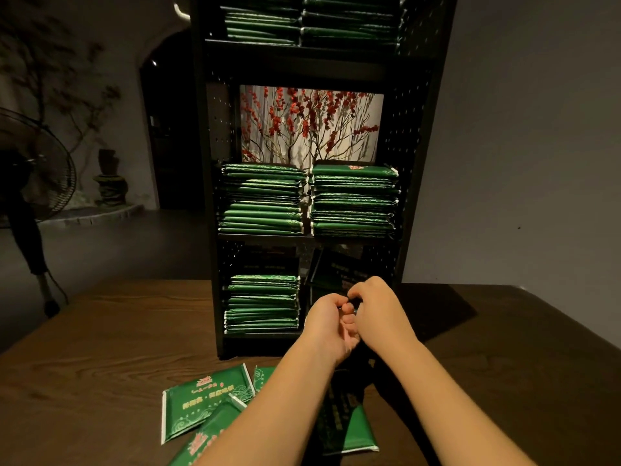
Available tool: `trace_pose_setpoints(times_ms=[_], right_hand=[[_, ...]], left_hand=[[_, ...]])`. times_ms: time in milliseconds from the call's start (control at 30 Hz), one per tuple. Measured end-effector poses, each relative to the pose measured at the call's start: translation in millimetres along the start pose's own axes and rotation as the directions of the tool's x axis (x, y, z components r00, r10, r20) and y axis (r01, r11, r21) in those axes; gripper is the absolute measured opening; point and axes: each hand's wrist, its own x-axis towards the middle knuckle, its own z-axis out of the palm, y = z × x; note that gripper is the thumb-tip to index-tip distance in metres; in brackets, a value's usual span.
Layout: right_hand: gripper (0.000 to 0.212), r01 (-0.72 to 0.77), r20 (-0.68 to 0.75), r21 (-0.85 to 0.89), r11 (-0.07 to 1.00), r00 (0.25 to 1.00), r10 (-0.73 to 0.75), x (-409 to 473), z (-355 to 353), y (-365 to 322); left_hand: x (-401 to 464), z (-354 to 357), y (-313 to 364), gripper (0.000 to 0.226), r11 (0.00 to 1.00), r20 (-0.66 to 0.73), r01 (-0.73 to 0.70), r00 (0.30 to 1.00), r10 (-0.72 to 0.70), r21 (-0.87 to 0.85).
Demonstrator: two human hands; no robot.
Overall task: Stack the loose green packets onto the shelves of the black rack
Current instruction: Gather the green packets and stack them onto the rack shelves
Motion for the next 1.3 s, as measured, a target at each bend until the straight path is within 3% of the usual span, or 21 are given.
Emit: trace_pose_setpoints(times_ms=[133,400,633,867,1067,1300], right_hand=[[0.046,-0.126,0.101,-0.109,0.986,0.985,0.137,1.7,4.7,5.9],[0.053,-0.078,0.057,-0.049,0.996,0.995,0.081,3.6,5.1,16.9],[0.044,-0.077,0.045,0.003,0.997,0.996,0.077,-1.1,6.7,24.6],[0.041,0.009,0.022,-0.116,0.993,1.000,-0.007,-13.4,15.4,36.1],[0.030,0.028,-0.002,-0.078,0.997,1.000,-0.029,-17.6,22.1,42.4],[0.036,0.014,0.000,-0.066,0.998,1.000,-0.015,-16.3,24.6,42.2]], left_hand=[[3.2,-1.0,-0.9,0.034,1.000,0.004,0.006,1.000,-0.006,0.019],[1.2,-5.8,-8.4,0.032,1.000,0.016,0.021,1.000,-0.021,-0.019],[-3.1,-4.2,-13.7,0.027,0.998,0.020,0.022,1.000,-0.021,-0.060],[-7.9,-2.7,-11.1,0.028,0.999,-0.006,0.022,1.000,-0.022,-0.044],[-3.0,3.2,-2.9,0.024,0.999,-0.012,0.009,1.000,-0.010,-0.045],[2.0,3.3,-4.2,0.019,0.996,-0.002,0.016,1.000,-0.016,-0.083]])
